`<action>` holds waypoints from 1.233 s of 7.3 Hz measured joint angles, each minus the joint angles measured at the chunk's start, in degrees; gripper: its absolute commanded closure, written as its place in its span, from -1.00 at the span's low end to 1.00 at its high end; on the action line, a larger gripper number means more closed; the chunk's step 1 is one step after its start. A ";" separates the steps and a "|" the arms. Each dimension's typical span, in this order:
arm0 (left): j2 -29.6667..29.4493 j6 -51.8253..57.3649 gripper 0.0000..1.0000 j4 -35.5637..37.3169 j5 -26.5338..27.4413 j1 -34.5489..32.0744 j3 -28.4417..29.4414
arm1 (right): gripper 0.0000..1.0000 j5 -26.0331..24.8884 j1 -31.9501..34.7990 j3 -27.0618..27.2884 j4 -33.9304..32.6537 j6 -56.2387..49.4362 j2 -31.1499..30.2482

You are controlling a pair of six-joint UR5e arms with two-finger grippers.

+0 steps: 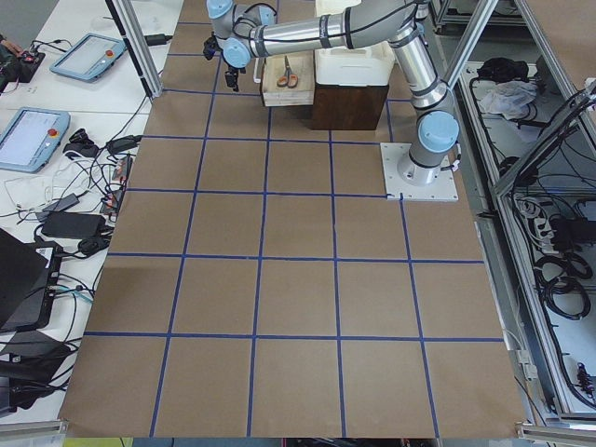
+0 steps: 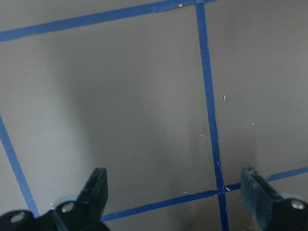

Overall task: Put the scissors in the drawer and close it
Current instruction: 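Move the left gripper over the drawer's white handle, then push the drawer closed toward the tray with the left gripper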

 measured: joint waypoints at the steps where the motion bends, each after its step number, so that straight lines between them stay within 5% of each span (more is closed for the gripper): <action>1: -0.43 0.63 -1.00 -0.66 -0.17 -0.18 0.00 | -1.00 -0.03 -0.01 0.06 0.01 0.00 -0.06; 9: 1.81 2.69 -1.00 -13.22 -1.87 0.00 0.78 | -1.00 -0.15 -0.06 0.19 0.03 -0.96 -0.20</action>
